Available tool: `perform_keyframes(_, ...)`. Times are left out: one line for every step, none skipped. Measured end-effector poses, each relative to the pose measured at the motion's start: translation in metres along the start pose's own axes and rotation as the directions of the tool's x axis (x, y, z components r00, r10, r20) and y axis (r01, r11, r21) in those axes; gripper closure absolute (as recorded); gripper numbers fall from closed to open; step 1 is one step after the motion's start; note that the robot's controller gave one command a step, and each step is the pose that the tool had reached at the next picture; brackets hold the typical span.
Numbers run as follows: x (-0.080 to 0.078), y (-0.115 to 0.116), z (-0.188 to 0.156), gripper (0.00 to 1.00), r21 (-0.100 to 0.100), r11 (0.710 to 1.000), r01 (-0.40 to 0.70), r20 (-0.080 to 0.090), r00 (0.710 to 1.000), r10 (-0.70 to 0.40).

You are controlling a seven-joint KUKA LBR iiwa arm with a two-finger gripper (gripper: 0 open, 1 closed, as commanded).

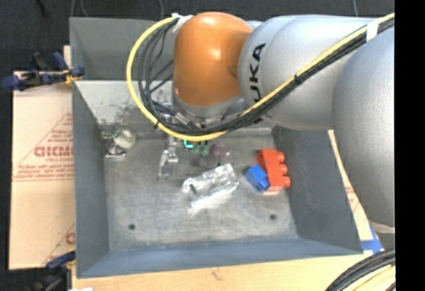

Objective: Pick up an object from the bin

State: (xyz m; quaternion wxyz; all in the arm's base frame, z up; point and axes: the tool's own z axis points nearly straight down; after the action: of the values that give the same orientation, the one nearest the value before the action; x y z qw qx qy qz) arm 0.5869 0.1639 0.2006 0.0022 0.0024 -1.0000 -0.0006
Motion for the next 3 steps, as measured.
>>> perform_keyframes(-0.05, 0.046, 0.109, 0.0, 0.0, 0.988, 0.153, 0.017, 0.988, -0.153)
perform_keyframes(-0.055, 0.068, 0.098, 0.0, 0.01, 0.829, 0.56, 0.007, 0.829, -0.56)
perform_keyframes(-0.065, 0.056, 0.089, 0.0, 0.003, 0.868, 0.497, 0.011, 0.868, -0.497)
